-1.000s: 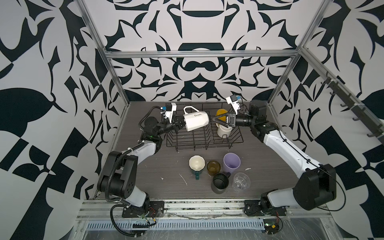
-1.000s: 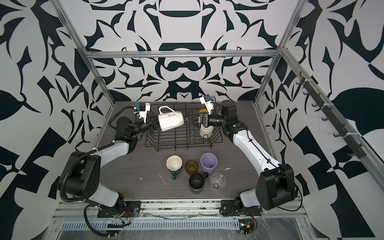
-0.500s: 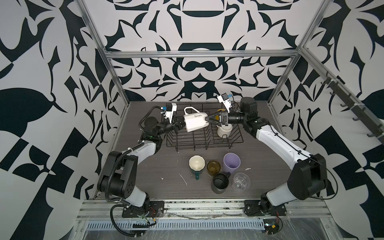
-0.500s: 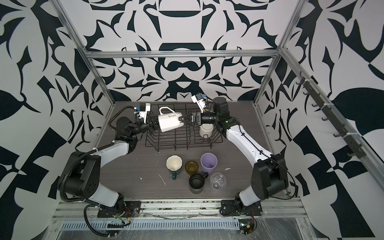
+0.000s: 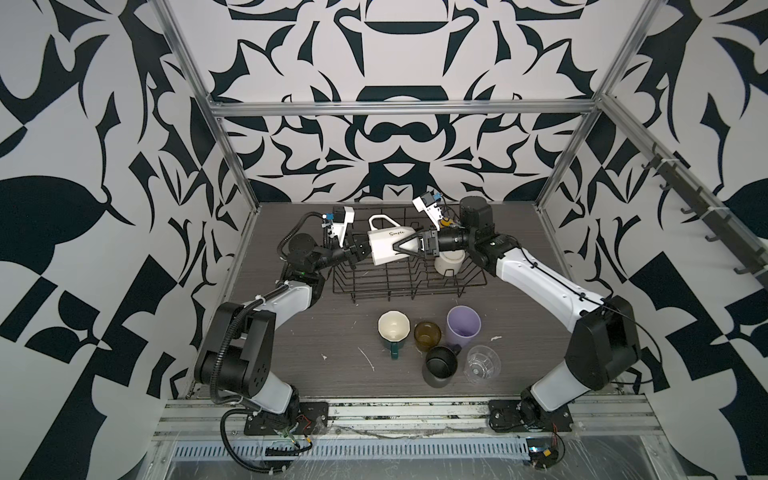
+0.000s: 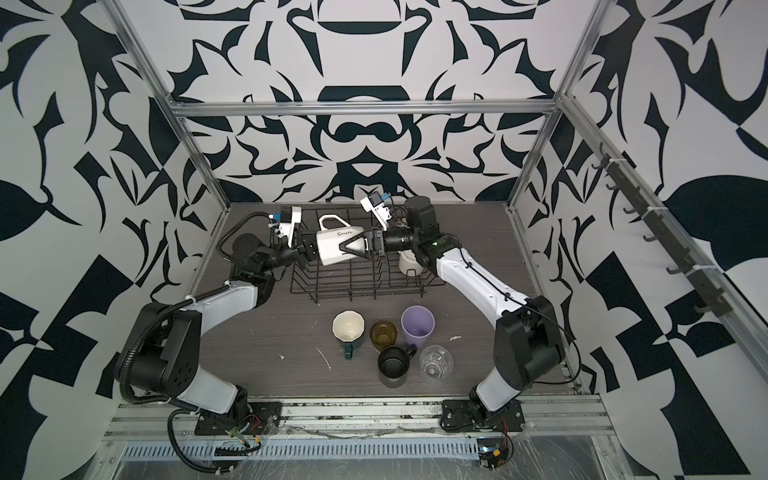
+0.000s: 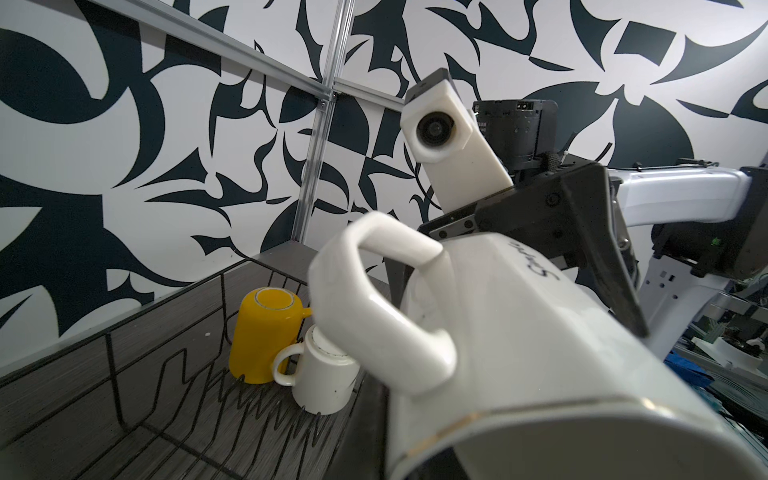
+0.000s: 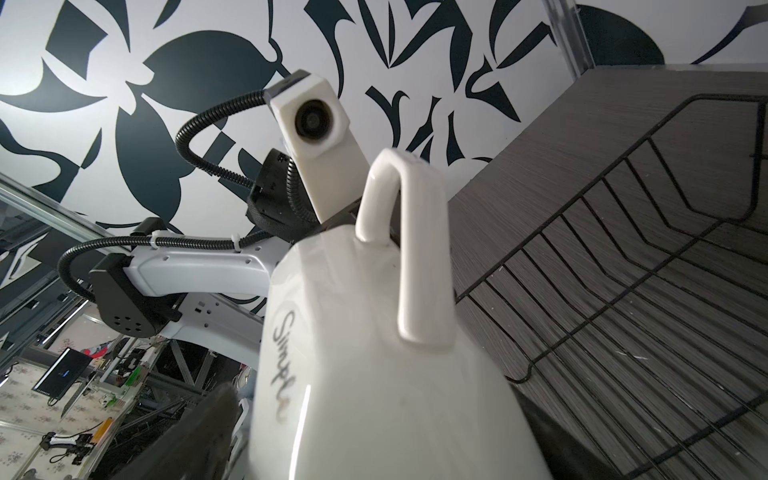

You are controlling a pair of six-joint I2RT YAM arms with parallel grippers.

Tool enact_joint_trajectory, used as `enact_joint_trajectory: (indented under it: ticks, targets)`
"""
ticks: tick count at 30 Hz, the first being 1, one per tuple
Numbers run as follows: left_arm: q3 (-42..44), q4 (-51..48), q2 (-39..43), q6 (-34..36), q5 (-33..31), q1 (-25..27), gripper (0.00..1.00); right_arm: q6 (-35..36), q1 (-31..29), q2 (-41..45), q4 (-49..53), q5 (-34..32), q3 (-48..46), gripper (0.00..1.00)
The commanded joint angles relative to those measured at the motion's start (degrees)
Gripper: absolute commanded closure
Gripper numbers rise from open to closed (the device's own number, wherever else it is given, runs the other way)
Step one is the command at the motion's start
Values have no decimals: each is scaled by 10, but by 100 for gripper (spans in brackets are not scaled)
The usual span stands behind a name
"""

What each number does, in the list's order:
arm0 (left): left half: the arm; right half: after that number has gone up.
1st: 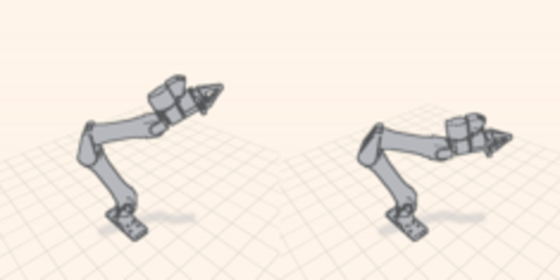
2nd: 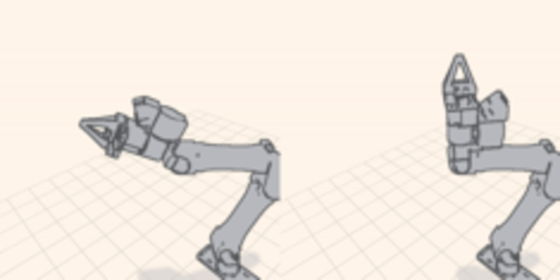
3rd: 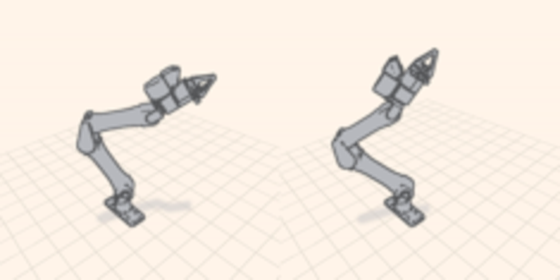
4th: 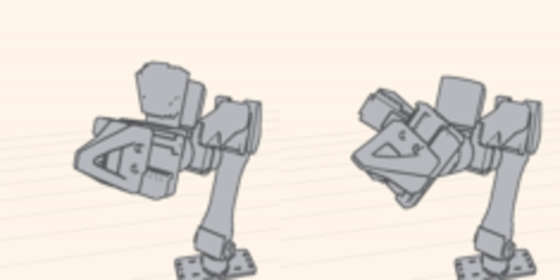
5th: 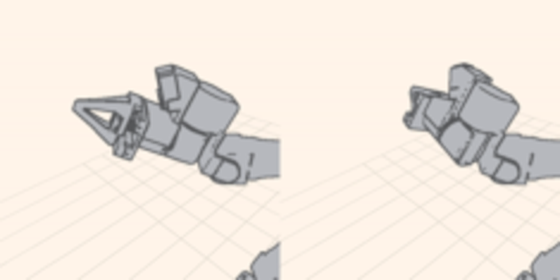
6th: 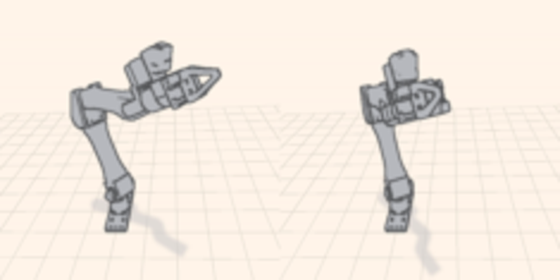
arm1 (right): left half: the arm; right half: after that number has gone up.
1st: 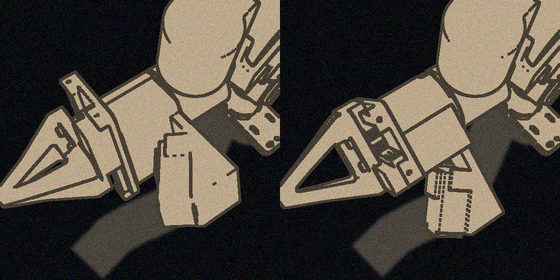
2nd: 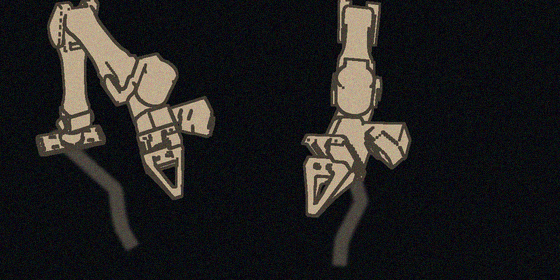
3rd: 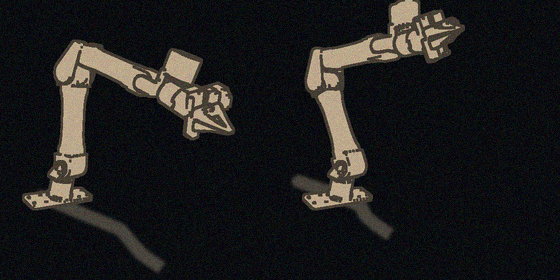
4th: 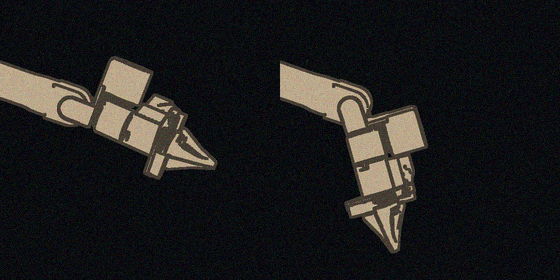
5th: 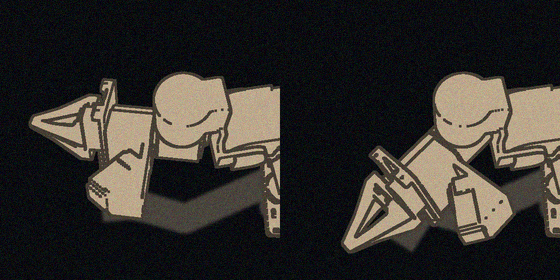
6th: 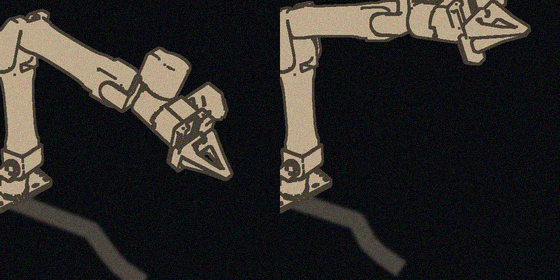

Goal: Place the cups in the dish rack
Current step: 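Close the right gripper on the white mug's body beside the left gripper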

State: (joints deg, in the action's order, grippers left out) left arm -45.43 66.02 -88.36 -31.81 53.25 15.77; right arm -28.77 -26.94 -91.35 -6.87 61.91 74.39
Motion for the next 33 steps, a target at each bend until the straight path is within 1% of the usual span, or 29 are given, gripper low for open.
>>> enact_joint_trajectory:
  ticks: [1,6,10,14,17,20,24,26,30,32,33]
  targets:
    - [-23,53,16,-12,2,3,100,-6,-8,0,-39,7,32,2]
    - [-25,54,17,-14,1,2,100,-11,-14,-8,-39,7,40,4]
    - [-27,53,17,-15,2,3,100,-14,-18,-12,-42,9,42,7]
    - [-30,52,16,-15,1,3,100,-18,-22,-16,-40,13,44,13]
    - [-31,52,14,-14,-2,3,100,-22,-23,-20,-38,16,47,21]
    - [-32,52,14,-14,-6,3,100,-23,-25,-23,-34,18,51,31]
    - [-36,48,15,-14,-8,3,100,-23,-26,-25,-30,17,53,50]
    - [-36,45,16,-13,-11,3,100,-23,-26,-24,-25,13,54,63]
    - [-36,31,19,-8,-16,3,100,-30,-26,-14,-25,4,54,82]
    - [-36,25,21,-3,-18,3,100,-41,-27,-7,-35,-3,55,96]
    - [-36,24,22,-1,-19,3,100,-45,-26,-3,-37,-7,55,100]
